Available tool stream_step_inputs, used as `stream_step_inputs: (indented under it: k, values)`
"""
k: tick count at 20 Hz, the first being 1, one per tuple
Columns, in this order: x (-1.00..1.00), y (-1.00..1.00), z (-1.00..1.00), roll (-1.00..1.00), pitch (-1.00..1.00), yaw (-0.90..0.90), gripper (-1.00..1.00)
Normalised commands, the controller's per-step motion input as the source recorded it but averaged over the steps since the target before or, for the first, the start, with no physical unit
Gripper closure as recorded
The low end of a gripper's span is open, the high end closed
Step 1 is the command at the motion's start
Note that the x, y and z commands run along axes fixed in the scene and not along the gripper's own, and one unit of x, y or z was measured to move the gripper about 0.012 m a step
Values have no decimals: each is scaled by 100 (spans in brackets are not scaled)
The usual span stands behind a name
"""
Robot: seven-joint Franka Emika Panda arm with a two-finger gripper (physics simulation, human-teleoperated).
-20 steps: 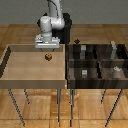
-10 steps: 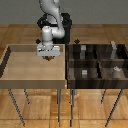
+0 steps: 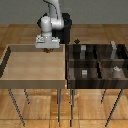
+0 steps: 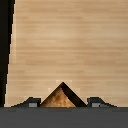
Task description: Place the loaf of bread into the appropriate compartment.
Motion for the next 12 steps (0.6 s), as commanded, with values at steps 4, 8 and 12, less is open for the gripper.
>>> stream_step_inputs:
  k: [4,8,12]
  values:
    - [0,0,100,0,0,0,100]
    - [0,25,25,0,0,0,100]
    - [0,100,0,0,0,0,100]
